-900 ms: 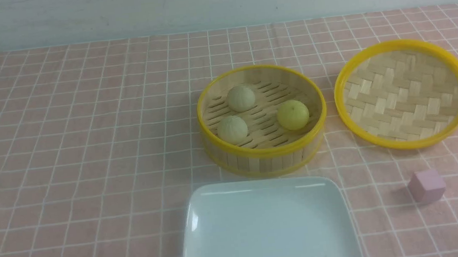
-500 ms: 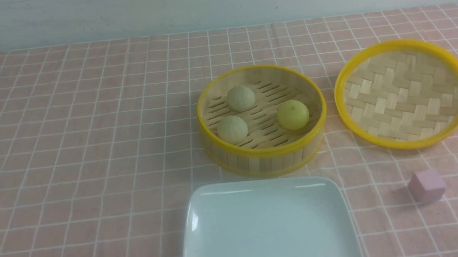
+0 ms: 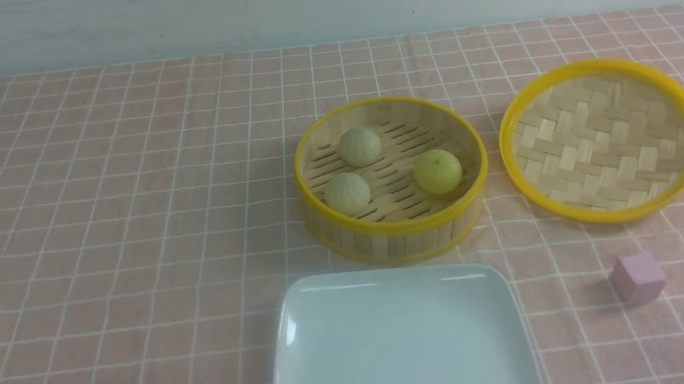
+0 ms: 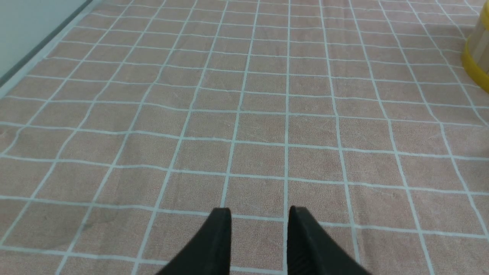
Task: Put the steamed buns into the plate on the pink tablecloth.
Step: 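Reach toward a bun in the bamboo steamer with the right gripper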
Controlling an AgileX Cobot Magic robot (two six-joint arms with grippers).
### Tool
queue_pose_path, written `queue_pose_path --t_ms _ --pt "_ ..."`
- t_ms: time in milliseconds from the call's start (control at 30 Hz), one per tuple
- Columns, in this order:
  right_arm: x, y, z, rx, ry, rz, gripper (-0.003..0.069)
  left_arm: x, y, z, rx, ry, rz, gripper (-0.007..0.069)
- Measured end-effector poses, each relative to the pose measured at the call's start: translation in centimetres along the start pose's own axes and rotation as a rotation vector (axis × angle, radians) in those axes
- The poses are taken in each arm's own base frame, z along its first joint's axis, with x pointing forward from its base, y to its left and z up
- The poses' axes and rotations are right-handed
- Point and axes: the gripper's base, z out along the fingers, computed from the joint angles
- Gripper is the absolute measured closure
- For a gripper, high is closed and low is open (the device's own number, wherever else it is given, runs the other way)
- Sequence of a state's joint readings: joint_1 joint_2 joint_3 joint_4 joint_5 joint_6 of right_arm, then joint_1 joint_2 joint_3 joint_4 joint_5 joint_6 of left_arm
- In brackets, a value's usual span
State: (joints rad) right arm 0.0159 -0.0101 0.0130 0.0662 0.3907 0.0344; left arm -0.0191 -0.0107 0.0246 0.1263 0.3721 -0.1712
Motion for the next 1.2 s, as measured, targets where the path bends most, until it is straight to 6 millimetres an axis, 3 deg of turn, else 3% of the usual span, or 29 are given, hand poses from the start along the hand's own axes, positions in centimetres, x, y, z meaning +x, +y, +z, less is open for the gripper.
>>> queue_pose_path --t_ms 700,900,933,1033,1200 --pt "0.0 0.0 0.0 -0.003 -0.001 0.011 0.042 0.0 0.1 0.0 -0.006 -0.001 0.011 0.0384" --pt "-0.1 1.3 0.0 -0.147 0.018 0.618 0.042 -0.2 -1.0 0.0 0.115 0.012 -0.638 0.0384" --pt "-0.2 1.6 -0.1 -0.182 0.03 0.75 0.042 -0.3 -1.3 -0.1 0.153 0.033 -0.876 0.0384" --pt "-0.2 1.9 -0.1 -0.221 0.047 0.88 0.042 -0.5 -1.8 -0.2 0.21 0.072 -1.221 0.0384" --pt "-0.4 2.0 -0.1 -0.243 0.047 0.945 0.042 -0.7 -1.9 -0.2 0.234 0.082 -1.378 0.0384"
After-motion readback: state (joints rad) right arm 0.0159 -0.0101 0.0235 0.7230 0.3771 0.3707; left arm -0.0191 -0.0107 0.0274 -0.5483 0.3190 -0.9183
